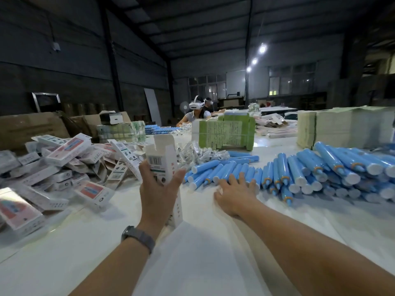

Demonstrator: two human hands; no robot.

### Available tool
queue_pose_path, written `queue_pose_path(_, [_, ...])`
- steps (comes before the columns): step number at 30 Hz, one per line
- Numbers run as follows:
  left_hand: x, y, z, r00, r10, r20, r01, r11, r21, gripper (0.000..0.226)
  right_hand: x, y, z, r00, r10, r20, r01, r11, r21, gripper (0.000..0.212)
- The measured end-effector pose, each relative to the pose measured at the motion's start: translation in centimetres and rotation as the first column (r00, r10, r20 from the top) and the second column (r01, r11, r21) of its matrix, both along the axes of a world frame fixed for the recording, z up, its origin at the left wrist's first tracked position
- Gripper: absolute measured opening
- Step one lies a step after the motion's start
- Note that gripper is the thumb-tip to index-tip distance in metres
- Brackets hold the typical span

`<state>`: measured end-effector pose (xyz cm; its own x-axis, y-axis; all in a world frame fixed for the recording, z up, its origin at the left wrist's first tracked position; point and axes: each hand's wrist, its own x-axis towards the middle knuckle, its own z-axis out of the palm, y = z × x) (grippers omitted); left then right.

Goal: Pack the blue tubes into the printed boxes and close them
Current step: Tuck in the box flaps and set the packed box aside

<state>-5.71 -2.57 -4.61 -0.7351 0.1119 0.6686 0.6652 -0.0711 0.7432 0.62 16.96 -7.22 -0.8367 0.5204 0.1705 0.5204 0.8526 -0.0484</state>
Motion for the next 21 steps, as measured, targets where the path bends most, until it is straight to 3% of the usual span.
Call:
queue_pose_path(3, [0.2,-0.2,0.1,0.998,-0.062,0.0,0.062,0.998,-0.001,0.055,-0.5,0.7,-0.5,1.0,-0.008,0.004,0.008,1.0,0.014,0.059])
queue_pose_path(6, [0.3,-0.3,-0.2,0.987,-0.163,0.004,0.163,0.987,-0.001,0.033,-0.7,0.7,-0.6,1.0,0.004,-0.007,-0.004,0.998,0.063,0.058])
queue_pose_path(9, [1.0,0.4,-0.5,0.971,-0.24,-0.002,0.239,0.97,-0.041,0.031,-0.8,0.8,-0.7,1.0,0.015,0.016,-0.015,1.0,0.018,0.058])
queue_pose_path(21, [1.1,1.2,-0.9,0.97,-0.239,0.05,0.241,0.97,-0.034,0.029,-0.2,-0.1,0.4,0.998,-0.02,0.058,0.013,0.993,0.12,0.056])
